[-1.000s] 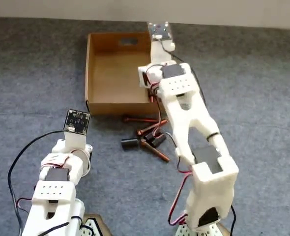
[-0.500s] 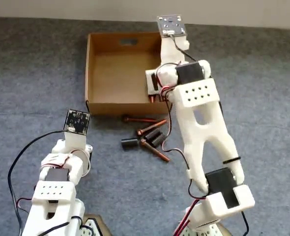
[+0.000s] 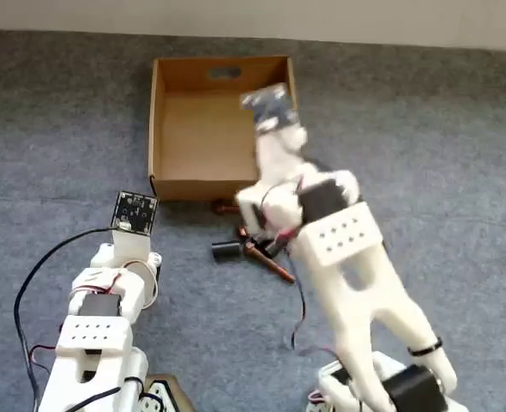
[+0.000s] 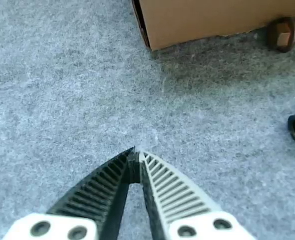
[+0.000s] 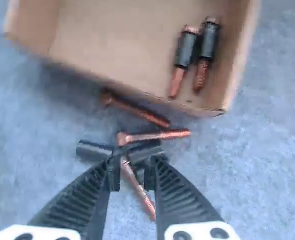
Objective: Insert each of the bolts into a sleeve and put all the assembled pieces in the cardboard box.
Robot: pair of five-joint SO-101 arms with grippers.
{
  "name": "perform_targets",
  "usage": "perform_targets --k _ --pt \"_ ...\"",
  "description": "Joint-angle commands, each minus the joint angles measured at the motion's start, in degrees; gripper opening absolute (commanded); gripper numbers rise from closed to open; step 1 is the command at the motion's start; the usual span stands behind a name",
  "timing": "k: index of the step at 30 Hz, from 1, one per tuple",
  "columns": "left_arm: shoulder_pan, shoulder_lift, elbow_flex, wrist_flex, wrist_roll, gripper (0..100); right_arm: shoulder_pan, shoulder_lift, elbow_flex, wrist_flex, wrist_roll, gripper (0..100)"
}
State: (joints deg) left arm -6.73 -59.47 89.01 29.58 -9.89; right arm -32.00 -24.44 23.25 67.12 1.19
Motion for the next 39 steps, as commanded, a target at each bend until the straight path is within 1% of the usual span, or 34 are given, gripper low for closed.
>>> perform_targets --k 1,3,5,7,10,11,14,17,18,21,23,26,31,39 --pt "0.84 -0.92 -0.22 -0.7 -0.53 1 -5.14 -5.67 13.93 -9.98 6.33 8.7" --pt "0.84 -0.92 -0.22 -0.7 -0.53 1 -6.02 -4.88 17.71 -14.2 8.79 8.8" --pt "0.57 -0.92 -0.4 -0.7 -0.53 1 -6.11 -2.59 19.03 -16.31 10.2 9.8" --pt "-0.13 -0.92 -0.84 -0.7 -0.44 1 -6.2 0.92 18.77 -16.57 10.55 14.6" --pt "-4.79 -0.92 -1.98 -0.97 -0.09 1 -6.2 7.25 16.04 -16.48 10.55 22.8" --pt "-6.55 -0.92 -2.33 -0.97 1.23 1 -6.29 9.27 14.9 -16.48 10.55 23.1" --pt "-12.44 -0.92 -3.03 -1.67 8.44 1 -7.69 14.81 11.03 -16.4 10.73 22.7" --pt "-16.22 -0.57 -2.24 -5.54 15.12 1 -11.12 19.12 8.48 -16.31 15.3 22.7" --pt "-16.4 -0.57 -1.63 -6.51 16.35 1 -12.26 20.53 7.96 -16.31 17.14 22.4" --pt "-16.31 -0.84 -0.84 -7.56 16.53 1 -14.2 23.69 6.55 -16.48 21.19 19.3" --pt "-16.31 -0.84 -0.84 -7.56 16.53 1 -14.29 25.63 5.41 -16.48 23.56 17.3" --pt "-16.31 -0.84 -0.84 -7.56 16.53 1 -13.67 28.97 4.0 -16.48 25.49 17.0" --pt "-16.31 -0.84 -0.84 -7.56 16.53 1 -13.41 33.27 2.86 -16.48 25.85 17.0" --pt "-16.31 -0.84 -0.84 -7.56 16.53 1 -13.49 33.27 0.48 -16.57 24.18 16.7"
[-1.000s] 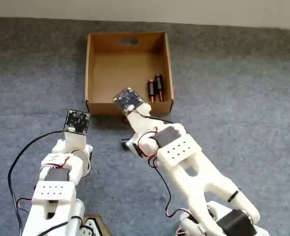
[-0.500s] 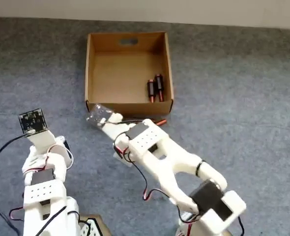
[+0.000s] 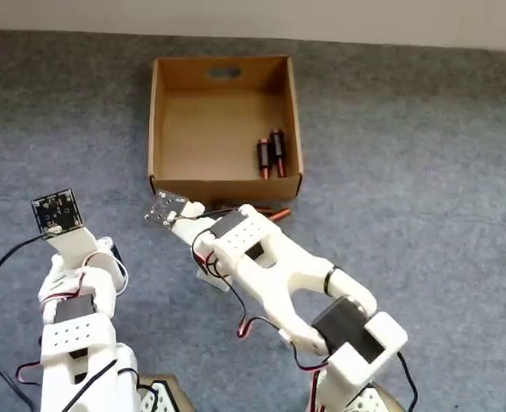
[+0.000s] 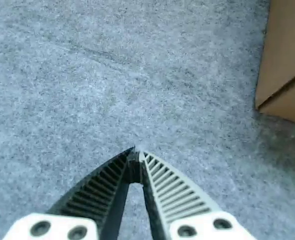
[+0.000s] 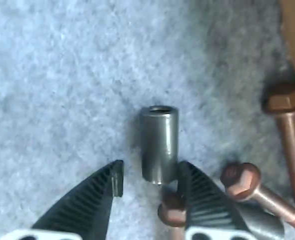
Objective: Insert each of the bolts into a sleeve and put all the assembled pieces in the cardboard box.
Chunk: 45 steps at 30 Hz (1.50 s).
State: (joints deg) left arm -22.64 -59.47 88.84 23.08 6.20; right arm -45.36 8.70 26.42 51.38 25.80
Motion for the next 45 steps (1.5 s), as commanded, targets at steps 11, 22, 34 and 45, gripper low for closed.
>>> perform_targets --k 11,22,34,45 --pt "-0.4 -0.84 -0.66 -1.05 0.44 1 -0.4 0.57 -7.87 -0.84 4.04 17.0" --pt "-0.31 -0.84 -0.66 -0.97 0.44 1 -0.48 0.66 -6.46 -0.84 3.6 11.2" --pt "2.24 -0.84 -0.57 -0.88 0.44 1 0.04 -4.62 -0.04 -0.48 -2.02 0.6" --pt "2.33 -0.84 -0.57 -0.79 0.44 1 16.31 -30.81 11.74 7.08 -15.03 0.6"
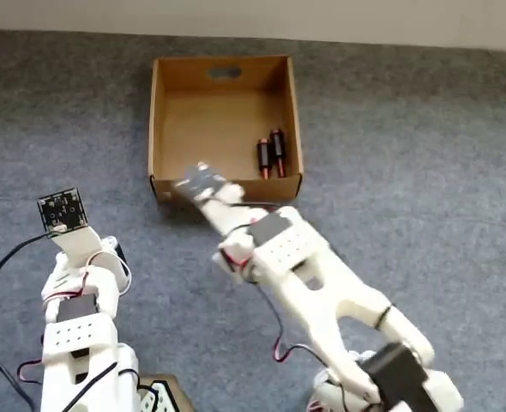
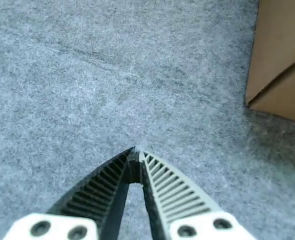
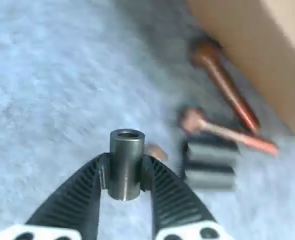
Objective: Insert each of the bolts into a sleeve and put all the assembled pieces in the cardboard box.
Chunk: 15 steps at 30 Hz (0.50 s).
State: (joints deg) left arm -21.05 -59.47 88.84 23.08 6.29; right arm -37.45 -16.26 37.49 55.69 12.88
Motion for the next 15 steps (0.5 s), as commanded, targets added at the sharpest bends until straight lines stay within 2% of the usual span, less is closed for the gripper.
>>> perform_targets --k 1,5,7,10,15 --pt "0.75 -0.84 -0.57 -0.79 0.35 1 11.82 -6.46 1.1 3.56 -2.81 0.6" --pt "0.75 -0.84 -0.57 -0.79 0.35 1 25.1 -6.73 4.26 4.18 -4.31 0.6" --pt "0.75 -0.84 -0.57 -0.79 0.35 1 29.49 -6.73 6.55 4.18 -4.22 0.6" --pt "0.84 -0.84 -0.57 -0.79 0.35 1 32.22 -6.73 10.42 4.18 -3.96 0.6" --pt "0.84 -0.84 -0.57 -0.79 0.35 1 32.31 -6.64 15.25 4.09 -3.96 3.3"
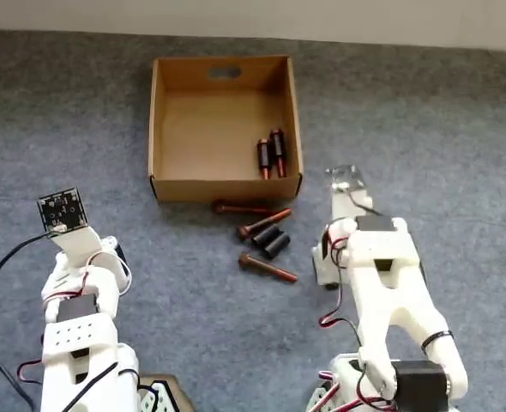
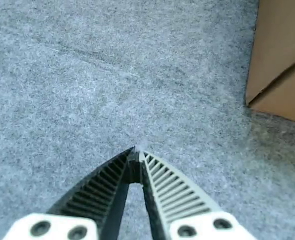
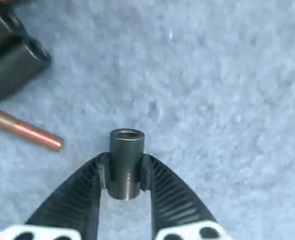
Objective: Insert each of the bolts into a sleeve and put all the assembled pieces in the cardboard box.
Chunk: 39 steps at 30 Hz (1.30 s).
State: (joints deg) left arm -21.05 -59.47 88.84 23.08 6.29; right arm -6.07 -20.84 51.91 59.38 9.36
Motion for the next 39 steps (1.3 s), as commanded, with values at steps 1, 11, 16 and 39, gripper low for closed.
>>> perform_targets --k 1,11,16,39 --pt "0.84 -0.84 -0.57 -0.79 0.35 1 0.92 -2.07 1.27 0.4 -0.44 6.2" --pt "0.84 -0.84 -0.57 -0.79 0.35 1 0.92 -2.07 1.63 -0.75 -0.35 14.7" --pt "0.84 -0.84 -0.57 -0.79 0.35 1 0.92 0.92 2.68 -3.47 -0.35 14.7" --pt "0.84 -0.84 -0.75 -0.62 0.18 1 0.04 -23.69 3.3 3.74 5.27 0.6"
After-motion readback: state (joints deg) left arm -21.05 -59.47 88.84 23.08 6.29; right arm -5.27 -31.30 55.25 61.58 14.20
